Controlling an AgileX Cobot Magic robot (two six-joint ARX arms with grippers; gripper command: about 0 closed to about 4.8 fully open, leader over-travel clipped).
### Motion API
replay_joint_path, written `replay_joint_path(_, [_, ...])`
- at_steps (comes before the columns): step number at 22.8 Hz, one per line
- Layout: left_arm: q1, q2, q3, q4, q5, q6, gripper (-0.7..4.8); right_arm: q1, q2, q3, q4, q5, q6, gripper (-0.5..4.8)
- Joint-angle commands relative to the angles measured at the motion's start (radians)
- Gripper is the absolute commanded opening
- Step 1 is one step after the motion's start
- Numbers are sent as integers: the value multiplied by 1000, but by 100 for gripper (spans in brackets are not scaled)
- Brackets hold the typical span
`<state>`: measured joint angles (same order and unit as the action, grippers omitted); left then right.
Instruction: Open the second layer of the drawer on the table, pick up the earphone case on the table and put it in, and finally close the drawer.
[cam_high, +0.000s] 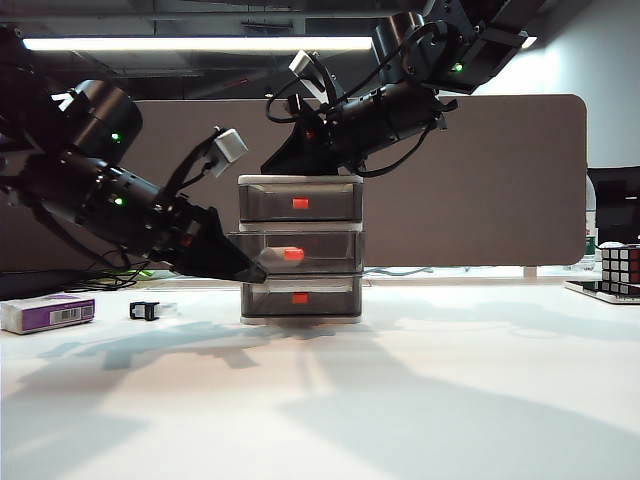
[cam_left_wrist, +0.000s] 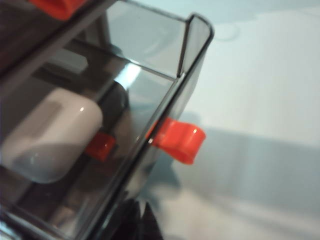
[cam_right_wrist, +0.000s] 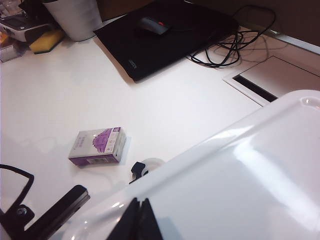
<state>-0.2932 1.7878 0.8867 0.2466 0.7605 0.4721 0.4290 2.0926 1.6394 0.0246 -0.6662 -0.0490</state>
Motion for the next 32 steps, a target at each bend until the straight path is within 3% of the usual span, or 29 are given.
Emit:
replay_joint_path(1, [-11,2,8,116,-46,-43,-6,1,24,-21,-123,12,19,-5])
replay_joint_path(10, [-11,2,8,240,-177,-114,-6,1,24,-21,-126,13,19,-5])
replay_joint_path(19, [-12,1,8,261,-219,-114,-6,1,24,-21,-125,18,19,-5])
replay_joint_path(23, [-12,-49,6,144,-163,-125,-6,1,21,-21,-125,16,18,-5])
replay_joint_path(27, [-36,-233,-54,-30,-340,-4,-6,1,-27,-21,-135,53,-35,-5])
replay_joint_path(29, [-29,-379,-126,-30,-359,-84,-6,1,-94,-21,-175,93,-60,-5])
replay_joint_path(32, [-29,-544,-196,-66,-428,-105,-6,0,-182,-23,-235,135,-87,-5])
